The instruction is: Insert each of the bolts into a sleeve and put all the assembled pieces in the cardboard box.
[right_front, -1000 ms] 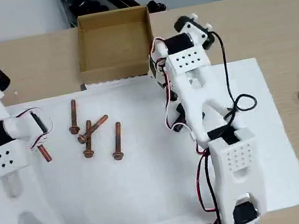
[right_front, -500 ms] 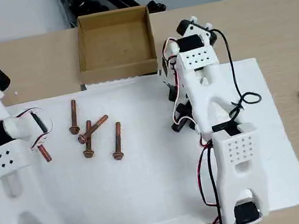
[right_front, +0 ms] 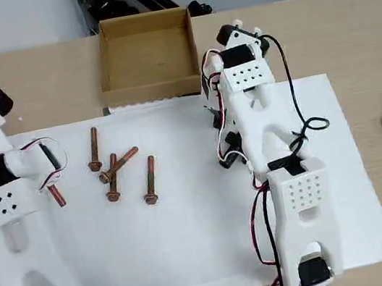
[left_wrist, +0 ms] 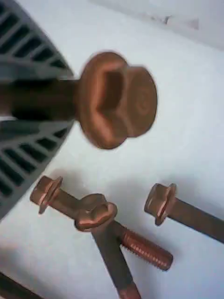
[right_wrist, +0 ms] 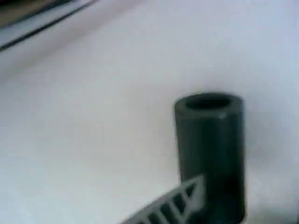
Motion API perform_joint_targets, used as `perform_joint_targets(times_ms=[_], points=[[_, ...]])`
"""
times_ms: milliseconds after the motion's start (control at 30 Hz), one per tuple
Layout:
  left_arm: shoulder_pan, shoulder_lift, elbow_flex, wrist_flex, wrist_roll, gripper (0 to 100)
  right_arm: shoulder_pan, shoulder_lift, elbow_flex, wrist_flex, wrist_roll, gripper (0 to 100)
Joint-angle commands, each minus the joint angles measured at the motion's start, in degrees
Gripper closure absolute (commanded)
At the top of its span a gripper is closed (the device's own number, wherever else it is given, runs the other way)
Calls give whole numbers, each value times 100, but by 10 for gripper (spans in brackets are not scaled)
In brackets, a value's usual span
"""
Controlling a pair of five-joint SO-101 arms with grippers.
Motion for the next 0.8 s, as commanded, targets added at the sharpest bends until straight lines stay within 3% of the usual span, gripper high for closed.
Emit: perform_joint_targets(times_ms=[0,333,767], points=[[26,-211,-40,-114,-18,995,-110,-409,-44,-22,62,862],[26,-211,-40,-123,-26,995,-444,-295,-35,-374,53,862],[26,-211,-40,-132,-26,995,-4,681,-35,-400,62,862]])
